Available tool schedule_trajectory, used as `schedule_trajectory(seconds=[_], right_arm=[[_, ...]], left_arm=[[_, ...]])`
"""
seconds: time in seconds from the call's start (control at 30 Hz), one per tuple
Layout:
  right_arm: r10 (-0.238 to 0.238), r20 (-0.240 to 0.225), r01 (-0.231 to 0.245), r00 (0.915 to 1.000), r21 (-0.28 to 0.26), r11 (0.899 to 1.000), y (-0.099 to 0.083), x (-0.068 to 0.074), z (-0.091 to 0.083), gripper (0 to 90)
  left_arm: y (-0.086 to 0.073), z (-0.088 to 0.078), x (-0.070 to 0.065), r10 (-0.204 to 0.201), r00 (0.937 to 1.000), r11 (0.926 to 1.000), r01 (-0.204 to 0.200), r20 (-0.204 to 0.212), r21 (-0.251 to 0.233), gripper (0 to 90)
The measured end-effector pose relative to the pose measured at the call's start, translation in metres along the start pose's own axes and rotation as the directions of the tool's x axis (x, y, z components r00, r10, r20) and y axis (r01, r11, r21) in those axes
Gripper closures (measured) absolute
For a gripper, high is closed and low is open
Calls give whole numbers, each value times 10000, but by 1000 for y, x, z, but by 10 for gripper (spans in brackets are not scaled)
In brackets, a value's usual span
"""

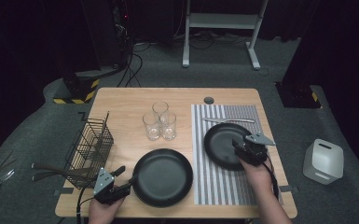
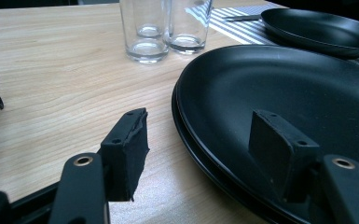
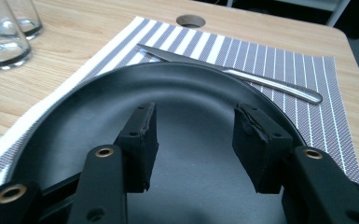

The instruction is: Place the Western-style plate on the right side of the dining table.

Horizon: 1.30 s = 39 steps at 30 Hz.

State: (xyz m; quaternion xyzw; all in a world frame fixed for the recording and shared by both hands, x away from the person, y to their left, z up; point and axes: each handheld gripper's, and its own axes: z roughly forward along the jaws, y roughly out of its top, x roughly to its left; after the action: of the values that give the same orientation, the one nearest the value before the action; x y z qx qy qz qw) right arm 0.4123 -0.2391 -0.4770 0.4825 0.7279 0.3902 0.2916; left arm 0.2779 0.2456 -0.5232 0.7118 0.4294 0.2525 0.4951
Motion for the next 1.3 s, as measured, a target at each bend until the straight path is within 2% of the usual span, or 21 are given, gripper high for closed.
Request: schedule_trajectory(seconds=[0.2,0.37,0.7,0.73,0.77,1.03,1.1,1.23,1.3], right_arm=[[-159,55,160,9999,-215,9996,1,15,-10,492],[-399,-43,397,9992,-303,9988,1,33,-17,488],[-759,-672,737,9949,-340,9967,-9,78,-23,486],[-759,-672,737,9949,-340,9967,-9,78,-23,486],[-957,-814,931,9921,-356,9950,-11,88,-24,492],[-1173,-1467,1133,9822,-350,9929,-17,115,-25,562],[-1251,-1507,1214,9806,-335,9920,-18,121,-24,566],[-1272,-1760,1266,9761,-149,9918,-24,127,-21,570],[-1250,-1909,1241,9736,-166,9921,-27,128,-20,577]], left_arm=[[0,1,-1,41,10000,10000,-41,20,21,379],[1,1,1,-21,9998,10000,19,219,79,378],[1,1,2,-128,9997,9998,125,219,146,379],[1,1,2,-128,9997,9998,125,219,146,379],[1,1,2,-139,9997,9998,137,184,118,380],[2,2,1,59,9999,9997,-63,161,242,387],[2,2,-1,147,9999,9994,-150,90,306,391],[4,-1,-2,-18,9999,9982,11,130,593,392],[7,-3,-4,131,9999,9979,-132,18,631,387]])
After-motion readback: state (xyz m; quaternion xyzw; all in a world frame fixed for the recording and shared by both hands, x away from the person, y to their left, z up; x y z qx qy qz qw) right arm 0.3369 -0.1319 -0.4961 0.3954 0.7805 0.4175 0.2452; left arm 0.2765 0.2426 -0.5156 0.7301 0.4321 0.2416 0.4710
